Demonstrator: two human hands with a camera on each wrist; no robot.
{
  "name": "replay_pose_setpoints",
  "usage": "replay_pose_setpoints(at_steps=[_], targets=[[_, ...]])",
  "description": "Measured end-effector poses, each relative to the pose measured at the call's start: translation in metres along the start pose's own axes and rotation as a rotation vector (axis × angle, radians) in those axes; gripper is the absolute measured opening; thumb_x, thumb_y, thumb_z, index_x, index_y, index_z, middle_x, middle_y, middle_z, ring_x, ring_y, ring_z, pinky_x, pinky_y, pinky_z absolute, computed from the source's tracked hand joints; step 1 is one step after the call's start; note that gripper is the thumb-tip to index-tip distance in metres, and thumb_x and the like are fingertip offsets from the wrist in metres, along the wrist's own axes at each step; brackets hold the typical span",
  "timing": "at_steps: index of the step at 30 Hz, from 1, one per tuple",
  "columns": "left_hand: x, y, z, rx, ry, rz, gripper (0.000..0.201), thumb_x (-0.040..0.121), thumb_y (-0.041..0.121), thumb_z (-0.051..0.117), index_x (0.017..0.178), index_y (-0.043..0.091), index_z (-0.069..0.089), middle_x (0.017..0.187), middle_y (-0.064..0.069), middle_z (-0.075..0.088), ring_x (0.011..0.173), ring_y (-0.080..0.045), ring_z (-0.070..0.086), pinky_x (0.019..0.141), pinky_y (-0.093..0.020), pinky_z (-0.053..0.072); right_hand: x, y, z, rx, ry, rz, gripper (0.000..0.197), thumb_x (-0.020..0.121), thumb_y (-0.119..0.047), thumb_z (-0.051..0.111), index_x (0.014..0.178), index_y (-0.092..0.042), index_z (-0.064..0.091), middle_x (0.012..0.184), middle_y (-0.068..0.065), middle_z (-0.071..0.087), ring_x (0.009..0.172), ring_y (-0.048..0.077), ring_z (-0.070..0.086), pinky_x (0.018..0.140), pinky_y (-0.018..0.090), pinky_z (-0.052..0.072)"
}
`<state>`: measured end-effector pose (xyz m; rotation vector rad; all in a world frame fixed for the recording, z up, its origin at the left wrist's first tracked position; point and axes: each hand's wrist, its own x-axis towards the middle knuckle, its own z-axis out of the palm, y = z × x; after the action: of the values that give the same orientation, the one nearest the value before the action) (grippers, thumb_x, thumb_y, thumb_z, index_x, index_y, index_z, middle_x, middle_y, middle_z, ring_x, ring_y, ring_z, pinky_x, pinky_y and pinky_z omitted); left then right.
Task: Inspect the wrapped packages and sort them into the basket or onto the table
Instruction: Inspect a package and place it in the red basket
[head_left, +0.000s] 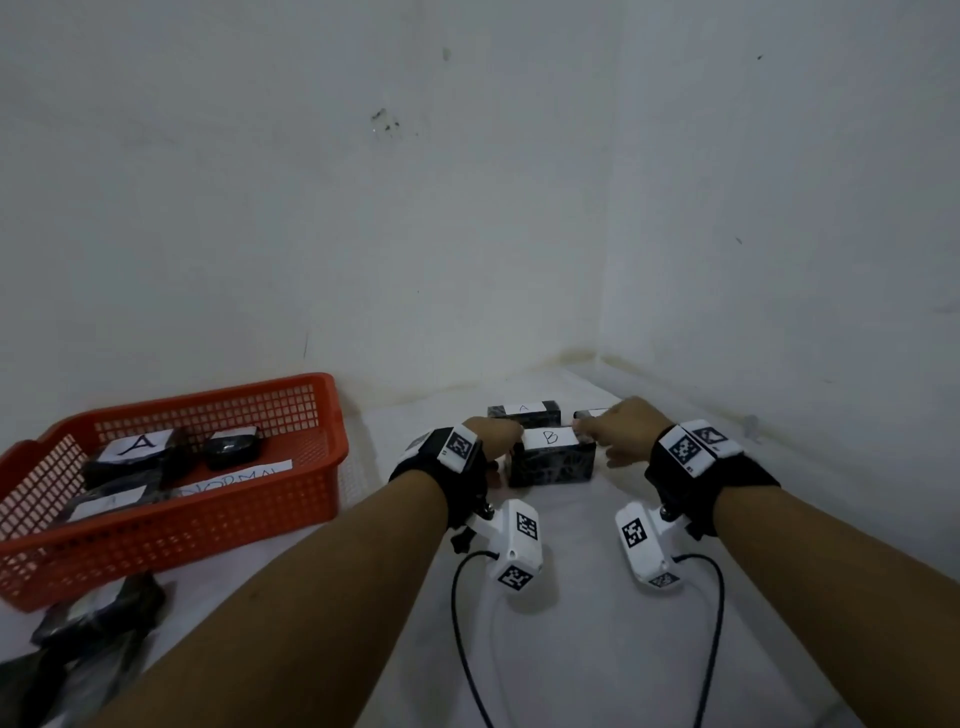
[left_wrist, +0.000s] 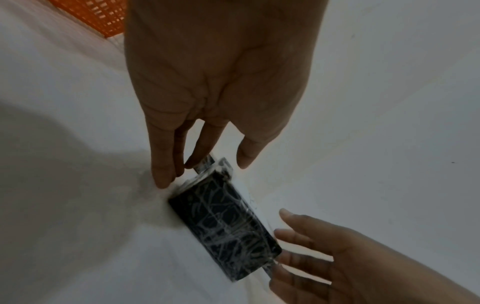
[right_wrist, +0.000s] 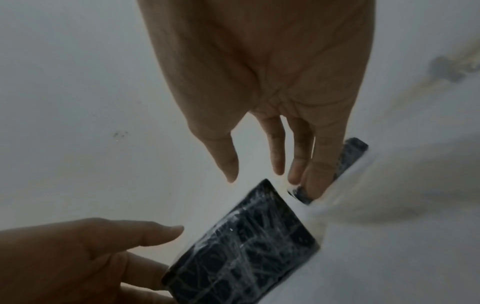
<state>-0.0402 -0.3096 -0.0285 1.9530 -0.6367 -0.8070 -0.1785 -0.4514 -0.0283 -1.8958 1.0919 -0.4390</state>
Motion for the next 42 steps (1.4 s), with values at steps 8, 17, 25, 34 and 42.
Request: replay_pose_setpoints(at_steps=[8,17,25,34,42], targets=[[-0.055,0.003,-0.064,0.321,0.032,0.108,0.035,0.097,0.030,0.067,0.086,-0.002,0.065,0.106,-0.020,0.071,0.085,-0.033,0.067,0.092,-0.044,0.061,-0.069,-0.063,-0.003,-0.066,0.173,-0.398,0.037,0.091,-0.039,0.076,0.120,-0.017,0.067,0.099,-0.002,0.068,0.092,0.016,0.068,0.070,0.027,0.045],[-0.175,-0.041,-0.183,0.820,0.187,0.265,0.037,0.096,0.047,0.062,0.095,0.015,0.079,0.088,0.002,0.074,0.078,-0.016,0.066,0.069,-0.028,0.051,-0.162,-0.130,0.085,-0.169,-0.127,-0.638,0.072,0.086,-0.054,0.076,0.150,-0.030,0.051,0.145,-0.005,0.060,0.129,0.017,0.057,0.106,0.037,0.049],[-0.240,-0.119,-0.275,0.896,0.250,0.084,0.026,0.093,0.043,0.068,0.094,0.019,0.079,0.083,0.002,0.076,0.076,-0.014,0.070,0.064,-0.025,0.048,-0.236,-0.159,0.183,-0.160,-0.523,-0.756,0.056,0.086,-0.035,0.083,0.136,-0.031,0.058,0.113,-0.019,0.066,0.098,-0.003,0.064,0.091,0.019,0.053],[-0.239,-0.178,-0.302,0.880,0.302,0.029,0.036,0.093,0.037,0.069,0.122,0.016,0.073,0.119,-0.003,0.073,0.109,-0.020,0.067,0.095,-0.035,0.056,-0.227,-0.167,0.279,-0.484,-0.657,-0.779,0.058,0.090,-0.020,0.076,0.144,-0.022,0.056,0.146,0.000,0.060,0.134,0.020,0.057,0.108,0.033,0.048],[-0.201,-0.200,-0.294,0.803,0.213,0.036,0.026,0.094,0.031,0.067,0.113,0.015,0.068,0.103,-0.003,0.072,0.092,-0.021,0.069,0.076,-0.025,0.056,-0.202,-0.168,0.323,-0.550,-0.582,-0.685,0.040,0.088,-0.019,0.076,0.127,-0.017,0.069,0.127,0.004,0.070,0.117,0.025,0.066,0.103,0.039,0.054]])
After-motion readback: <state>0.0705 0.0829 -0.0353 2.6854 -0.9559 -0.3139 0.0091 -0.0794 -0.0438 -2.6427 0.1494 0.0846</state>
